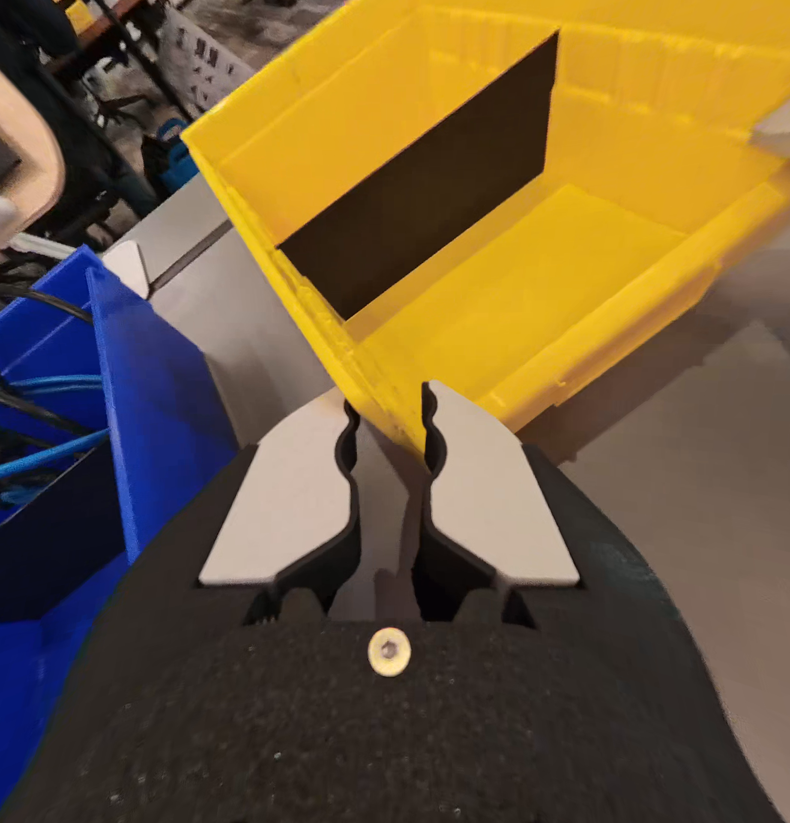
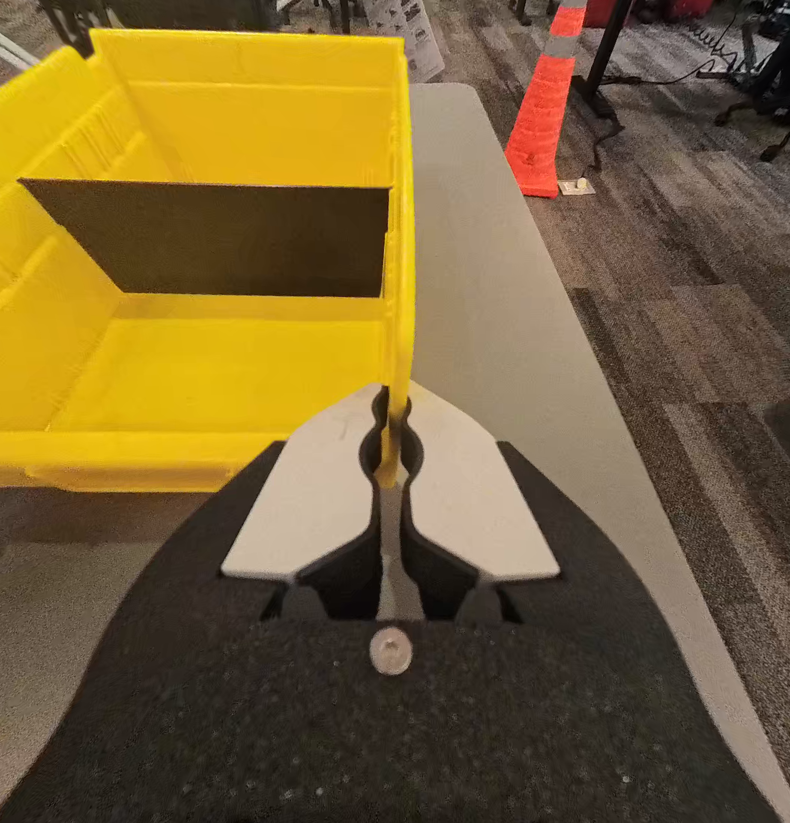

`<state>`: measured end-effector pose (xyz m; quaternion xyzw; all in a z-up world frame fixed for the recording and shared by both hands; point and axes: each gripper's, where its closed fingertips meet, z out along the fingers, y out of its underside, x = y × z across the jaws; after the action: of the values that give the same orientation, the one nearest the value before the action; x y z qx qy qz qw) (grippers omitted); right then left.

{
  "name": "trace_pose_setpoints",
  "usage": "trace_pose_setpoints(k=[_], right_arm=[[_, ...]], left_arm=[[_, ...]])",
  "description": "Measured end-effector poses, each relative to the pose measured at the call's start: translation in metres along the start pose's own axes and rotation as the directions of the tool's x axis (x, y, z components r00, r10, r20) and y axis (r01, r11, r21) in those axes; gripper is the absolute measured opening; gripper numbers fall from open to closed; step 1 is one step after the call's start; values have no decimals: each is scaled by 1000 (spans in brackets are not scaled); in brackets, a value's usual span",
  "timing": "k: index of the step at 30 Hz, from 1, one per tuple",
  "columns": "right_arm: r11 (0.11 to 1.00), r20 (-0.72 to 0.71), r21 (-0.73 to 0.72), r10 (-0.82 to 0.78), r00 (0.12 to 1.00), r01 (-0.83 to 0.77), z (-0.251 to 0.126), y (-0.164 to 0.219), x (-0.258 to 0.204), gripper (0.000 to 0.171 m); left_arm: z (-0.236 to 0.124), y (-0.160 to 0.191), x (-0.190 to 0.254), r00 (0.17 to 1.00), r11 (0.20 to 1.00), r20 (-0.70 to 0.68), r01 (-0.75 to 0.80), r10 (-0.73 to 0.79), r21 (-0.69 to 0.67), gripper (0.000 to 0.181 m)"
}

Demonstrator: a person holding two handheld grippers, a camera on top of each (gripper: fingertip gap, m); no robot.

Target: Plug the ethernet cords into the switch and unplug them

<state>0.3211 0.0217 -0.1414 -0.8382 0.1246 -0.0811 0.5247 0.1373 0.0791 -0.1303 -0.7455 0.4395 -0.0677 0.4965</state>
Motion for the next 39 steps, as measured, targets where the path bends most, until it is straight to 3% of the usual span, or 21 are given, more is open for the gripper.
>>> trace_pose_setpoints(k=[2,6,9,12,15,17,19,21,26,28,31,35,39], right_arm=[[999,-30,-14,-40,999,39,-4,-1,3,7],[994,-112,-8,-110,988,110,-29,-16,17,34],[990,-118,15,-140,983,142,-54,-39,3,34],[987,-32,60,-149,988,150,-71,-60,-52,36],[988,142,65,-146,979,138,-76,-58,-140,40],[996,290,46,-88,953,78,-75,-49,-203,43],[1000,403,3,-12,915,12,-71,-36,-258,50],[999,418,-45,3,909,17,-61,-21,-288,55],[997,325,-77,9,946,17,-38,-9,-304,50],[994,268,-113,27,963,3,-26,-1,-300,38],[983,226,-169,104,969,-66,-12,6,-302,9],[983,92,-181,8,996,9,-10,3,-300,2],[992,143,-126,11,990,7,-19,-15,-332,2]], left_arm=[[-5,3,5,998,998,-33,-54,53,-44,35],[-56,-17,0,990,994,-136,50,-36,102,30],[-106,-18,-29,976,975,-195,131,-96,179,37],[-143,7,-99,979,958,-101,194,-176,212,40],[-169,61,-183,951,947,100,273,-292,170,36],[-179,101,-215,918,927,147,352,-369,131,36],[-180,138,-229,881,897,169,435,-443,80,36],[-175,158,-229,856,867,139,494,-498,62,37],[-146,165,-219,860,864,84,501,-503,45,38],[-132,163,-218,868,872,88,487,-489,43,35],[-115,172,-219,870,878,142,479,-472,-15,5],[-115,172,-225,871,888,222,458,-439,-43,4],[-135,174,-255,846,883,276,469,-456,21,3]])
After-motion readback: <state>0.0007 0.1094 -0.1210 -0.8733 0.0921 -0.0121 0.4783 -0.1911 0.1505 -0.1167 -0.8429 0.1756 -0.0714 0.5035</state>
